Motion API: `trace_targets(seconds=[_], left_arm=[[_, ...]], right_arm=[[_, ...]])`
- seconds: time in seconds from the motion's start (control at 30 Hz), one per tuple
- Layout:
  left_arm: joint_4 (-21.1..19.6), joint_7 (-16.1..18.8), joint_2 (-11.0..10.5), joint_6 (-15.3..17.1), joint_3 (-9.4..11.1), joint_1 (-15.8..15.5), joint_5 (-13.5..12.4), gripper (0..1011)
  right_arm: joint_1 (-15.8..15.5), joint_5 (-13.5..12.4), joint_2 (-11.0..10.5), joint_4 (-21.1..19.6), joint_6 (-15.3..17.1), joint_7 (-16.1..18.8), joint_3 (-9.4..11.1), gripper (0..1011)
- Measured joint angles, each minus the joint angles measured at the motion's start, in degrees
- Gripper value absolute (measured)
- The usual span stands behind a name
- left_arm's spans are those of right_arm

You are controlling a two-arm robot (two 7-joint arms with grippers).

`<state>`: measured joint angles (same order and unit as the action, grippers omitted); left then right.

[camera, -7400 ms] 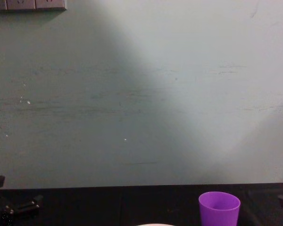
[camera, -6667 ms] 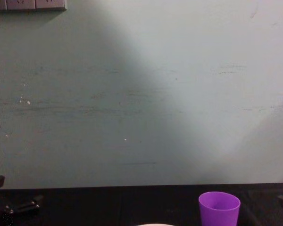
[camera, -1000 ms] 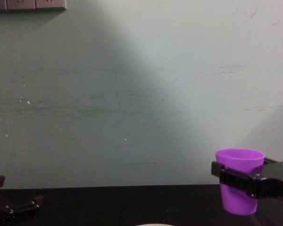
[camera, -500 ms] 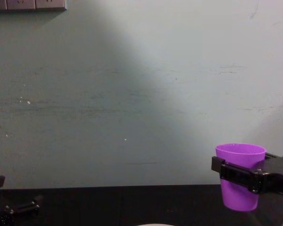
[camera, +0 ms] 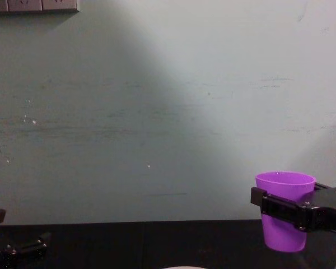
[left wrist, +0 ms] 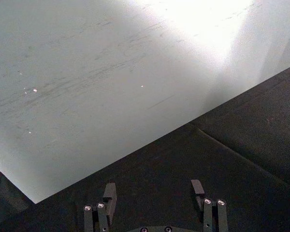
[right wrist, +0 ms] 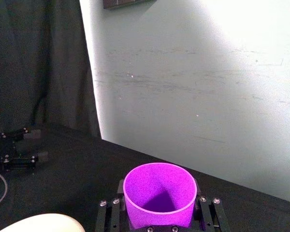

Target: Pick up the cup and pour the mung beans from the cup into the bowl.

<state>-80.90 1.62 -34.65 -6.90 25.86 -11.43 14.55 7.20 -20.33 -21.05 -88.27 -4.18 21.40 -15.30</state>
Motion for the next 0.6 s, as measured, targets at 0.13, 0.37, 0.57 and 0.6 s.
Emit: trace_targets(seconds=[0.13,0.37,0.57,0.6], left_arm=[[0.0,0.0,0.0,0.0,0.0,0.0,0.0,1000],[0.0,0.0,0.0,0.0,0.0,0.0,0.0,1000],[0.0,0.0,0.0,0.0,0.0,0.0,0.0,1000],[0.0,0.0,0.0,0.0,0.0,0.0,0.0,1000]], right_arm=[[0.02,0.01,0.02,0.03,-0.02,0.0,-0.02,739],[0.06,0.03,0.04,0.08,-0.07,-0.01,-0.04,739],[0.07,0.04,0.04,0.12,-0.08,-0.02,-0.04,739],[0.07,0.05,0.04,0.12,-0.08,-0.02,-0.04,739]])
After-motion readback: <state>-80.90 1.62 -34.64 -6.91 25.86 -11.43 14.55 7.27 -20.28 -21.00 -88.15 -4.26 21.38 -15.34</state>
